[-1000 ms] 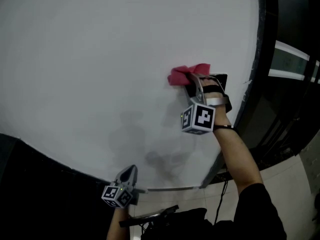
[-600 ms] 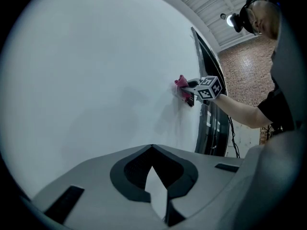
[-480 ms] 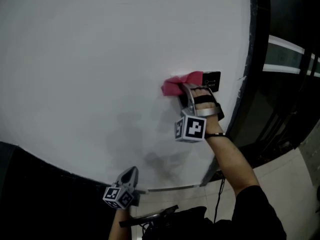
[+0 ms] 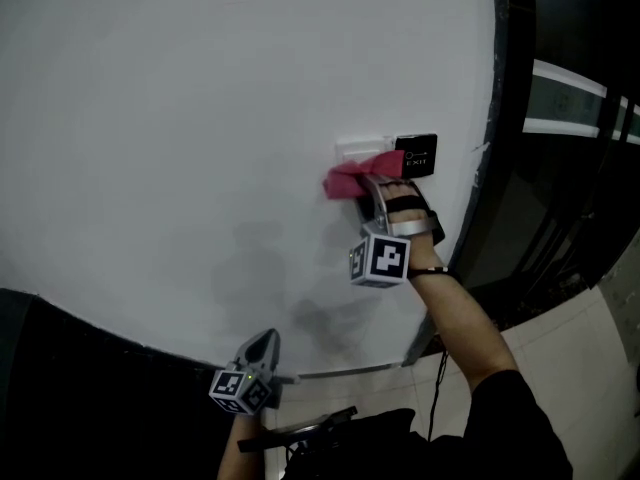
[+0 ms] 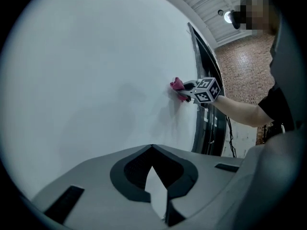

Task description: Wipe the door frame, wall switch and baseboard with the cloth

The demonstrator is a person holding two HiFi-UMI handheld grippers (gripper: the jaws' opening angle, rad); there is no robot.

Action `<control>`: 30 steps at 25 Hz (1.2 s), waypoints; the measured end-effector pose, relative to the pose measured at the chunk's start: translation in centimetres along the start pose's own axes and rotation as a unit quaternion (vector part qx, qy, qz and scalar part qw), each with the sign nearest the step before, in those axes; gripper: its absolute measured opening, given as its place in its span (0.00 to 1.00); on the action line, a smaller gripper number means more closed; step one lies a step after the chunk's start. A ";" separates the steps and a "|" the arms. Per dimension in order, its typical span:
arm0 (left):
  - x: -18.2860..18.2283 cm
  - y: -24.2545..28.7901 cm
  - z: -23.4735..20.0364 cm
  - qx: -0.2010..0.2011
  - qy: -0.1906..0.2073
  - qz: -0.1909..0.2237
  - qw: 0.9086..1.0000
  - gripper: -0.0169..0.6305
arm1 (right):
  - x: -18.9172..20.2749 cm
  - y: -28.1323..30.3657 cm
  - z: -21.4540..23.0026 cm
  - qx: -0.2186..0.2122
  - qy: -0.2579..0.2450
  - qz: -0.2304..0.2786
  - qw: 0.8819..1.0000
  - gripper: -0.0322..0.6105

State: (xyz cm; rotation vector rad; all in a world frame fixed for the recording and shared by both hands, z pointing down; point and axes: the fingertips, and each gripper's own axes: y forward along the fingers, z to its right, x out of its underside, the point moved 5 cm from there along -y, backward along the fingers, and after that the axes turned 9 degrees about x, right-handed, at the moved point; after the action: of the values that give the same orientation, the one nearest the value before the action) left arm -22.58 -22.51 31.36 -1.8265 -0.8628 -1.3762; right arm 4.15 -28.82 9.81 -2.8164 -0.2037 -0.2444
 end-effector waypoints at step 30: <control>0.2 -1.4 -0.2 -0.009 0.007 -0.020 1.000 0.01 | -2.6 1.9 4.6 -0.216 0.511 0.036 0.831 0.18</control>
State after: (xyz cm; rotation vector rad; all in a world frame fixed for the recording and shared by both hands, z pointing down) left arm -23.77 -21.94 31.73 -1.8203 -0.8862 -1.4245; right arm 2.59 -29.48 4.42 -2.6150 0.2374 -1.8860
